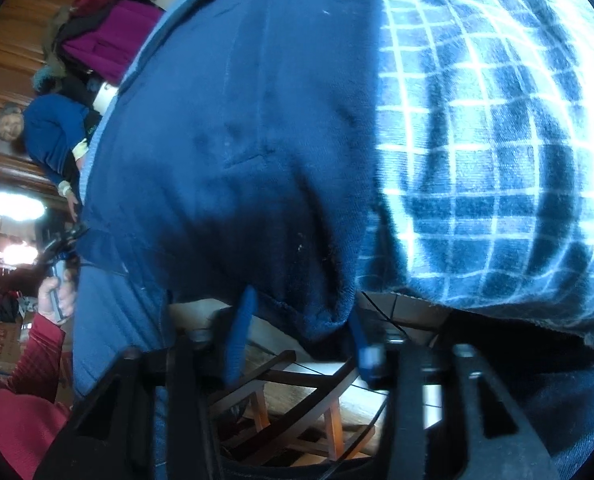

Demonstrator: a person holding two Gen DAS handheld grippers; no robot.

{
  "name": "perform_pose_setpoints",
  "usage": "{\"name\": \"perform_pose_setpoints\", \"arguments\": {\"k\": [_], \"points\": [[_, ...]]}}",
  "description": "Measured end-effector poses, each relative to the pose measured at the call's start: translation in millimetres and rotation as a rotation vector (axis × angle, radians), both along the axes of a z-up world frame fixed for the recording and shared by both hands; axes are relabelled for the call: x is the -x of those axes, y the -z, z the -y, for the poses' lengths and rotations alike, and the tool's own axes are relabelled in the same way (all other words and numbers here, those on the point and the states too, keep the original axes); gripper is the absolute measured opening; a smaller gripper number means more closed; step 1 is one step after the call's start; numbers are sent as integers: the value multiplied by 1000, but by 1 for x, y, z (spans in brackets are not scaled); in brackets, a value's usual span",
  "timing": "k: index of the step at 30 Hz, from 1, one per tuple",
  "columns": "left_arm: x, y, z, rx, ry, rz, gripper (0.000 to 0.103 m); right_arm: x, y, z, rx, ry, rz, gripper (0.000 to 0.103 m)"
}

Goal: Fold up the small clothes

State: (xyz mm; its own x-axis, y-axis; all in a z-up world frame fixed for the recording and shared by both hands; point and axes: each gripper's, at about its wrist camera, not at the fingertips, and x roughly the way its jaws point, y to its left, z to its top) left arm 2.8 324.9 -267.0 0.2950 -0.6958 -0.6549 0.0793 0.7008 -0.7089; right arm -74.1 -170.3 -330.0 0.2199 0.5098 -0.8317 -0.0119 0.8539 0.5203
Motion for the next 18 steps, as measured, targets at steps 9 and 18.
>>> {"name": "perform_pose_setpoints", "arguments": {"k": [9,18], "points": [[-7,-87,-19,265,-136,233,13,13,-93,36,-426,170,214,13],[-74,-138,-26,374,-277,355,14,-65,-159,63,-572,234,394,13]]}}
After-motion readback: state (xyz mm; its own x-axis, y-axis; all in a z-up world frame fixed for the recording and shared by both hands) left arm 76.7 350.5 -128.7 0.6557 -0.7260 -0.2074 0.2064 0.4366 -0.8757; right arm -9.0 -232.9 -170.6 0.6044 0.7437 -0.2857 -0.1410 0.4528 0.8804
